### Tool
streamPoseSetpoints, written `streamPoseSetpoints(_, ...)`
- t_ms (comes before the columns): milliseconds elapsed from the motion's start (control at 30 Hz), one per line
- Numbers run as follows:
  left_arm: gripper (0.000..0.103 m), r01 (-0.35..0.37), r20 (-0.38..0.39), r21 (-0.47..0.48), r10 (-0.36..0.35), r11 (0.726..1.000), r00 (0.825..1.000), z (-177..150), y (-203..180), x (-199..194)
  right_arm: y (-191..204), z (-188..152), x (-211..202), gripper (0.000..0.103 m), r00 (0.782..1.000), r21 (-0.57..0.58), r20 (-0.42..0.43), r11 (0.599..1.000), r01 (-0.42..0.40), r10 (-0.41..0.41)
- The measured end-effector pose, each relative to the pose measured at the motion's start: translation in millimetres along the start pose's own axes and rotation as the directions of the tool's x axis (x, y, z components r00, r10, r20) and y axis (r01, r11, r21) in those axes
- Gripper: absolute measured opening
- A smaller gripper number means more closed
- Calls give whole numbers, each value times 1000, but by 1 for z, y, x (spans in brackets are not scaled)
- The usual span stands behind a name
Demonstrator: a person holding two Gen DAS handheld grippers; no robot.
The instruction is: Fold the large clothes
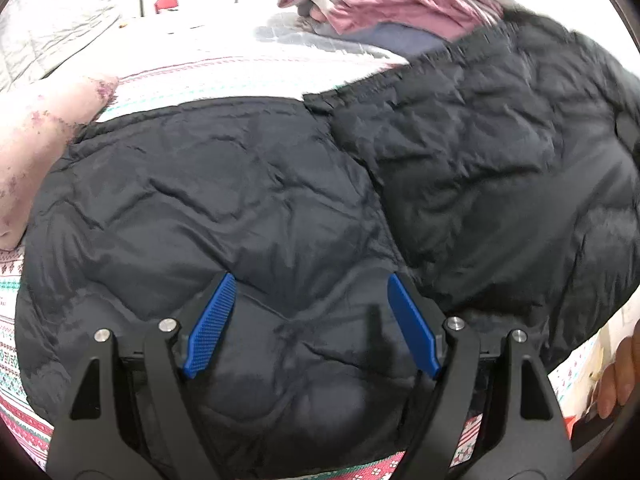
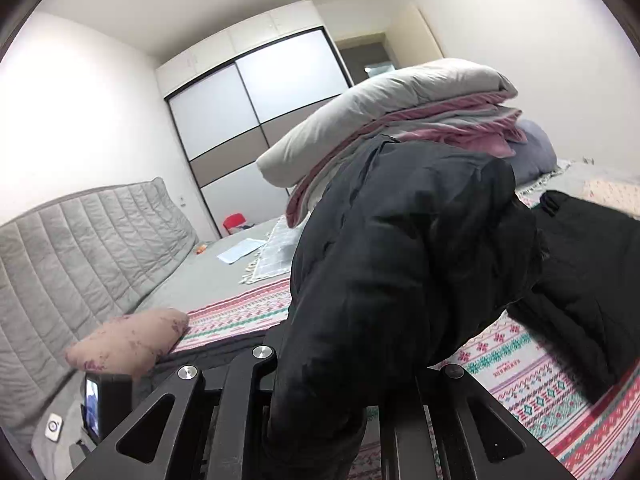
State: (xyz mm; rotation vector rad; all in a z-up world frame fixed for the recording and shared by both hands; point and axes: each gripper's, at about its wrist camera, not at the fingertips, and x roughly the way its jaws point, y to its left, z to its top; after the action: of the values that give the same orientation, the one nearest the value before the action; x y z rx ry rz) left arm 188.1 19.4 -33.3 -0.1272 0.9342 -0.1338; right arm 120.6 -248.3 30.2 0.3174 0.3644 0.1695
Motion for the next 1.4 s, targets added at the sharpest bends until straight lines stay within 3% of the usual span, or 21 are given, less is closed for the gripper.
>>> streamPoseSetpoints(133,79,5,-4,-41,-5,999,1000,3,11,2,-4,8,-7,15,1000,4,0,1000,27,-27)
streamPoseSetpoints(267,79,23,-20,-23,-24,999,1000,0,0,9,-1,17,-26,15,998,-18,43,999,39,-38)
streamPoseSetpoints(367,79,39,-48,53,-36,998,998,-5,-28,23,10,16,-33,15,998,-48,58,998,42,-40)
streamPoseSetpoints(500,79,-25,-45,249,38,968,998,-25,-68,30,21,11,-27,15,999,-83,35,996,44,-41)
streamPoseSetpoints(667,79,3,-79,251,18,968,997,-27,-74,40,27,8,-23,15,1000,-89,16,996,1,0)
streamPoseSetpoints(767,79,11,-89,250,12,968,996,-23,-71,37,39,3,-23,15,1000,-138,24,990,21,-17)
streamPoseSetpoints(933,79,27,-18,88,-26,996,1000,-4,-16,-7,41,1,-23,15,998,-155,38,986,60,-55)
streamPoseSetpoints(1033,79,-35,34,-23,36,999,999,3,31,-32,44,1,-23,15,997,-168,45,983,74,-67)
streamPoseSetpoints(1100,79,-76,55,-150,85,986,995,3,75,-45,52,-2,-22,15,995,-194,55,977,88,-79)
streamPoseSetpoints(1200,79,-52,23,-309,62,950,998,-8,122,-45,69,-8,-20,15,995,-251,65,964,87,-73)
streamPoseSetpoints(1300,74,-8,-37,-362,-6,932,999,-25,143,-35,92,-18,-18,15,997,-323,68,944,60,-40)
streamPoseSetpoints(1400,74,24,-22,-389,-35,921,999,-33,151,-35,120,-33,-19,16,998,-410,58,912,5,21)
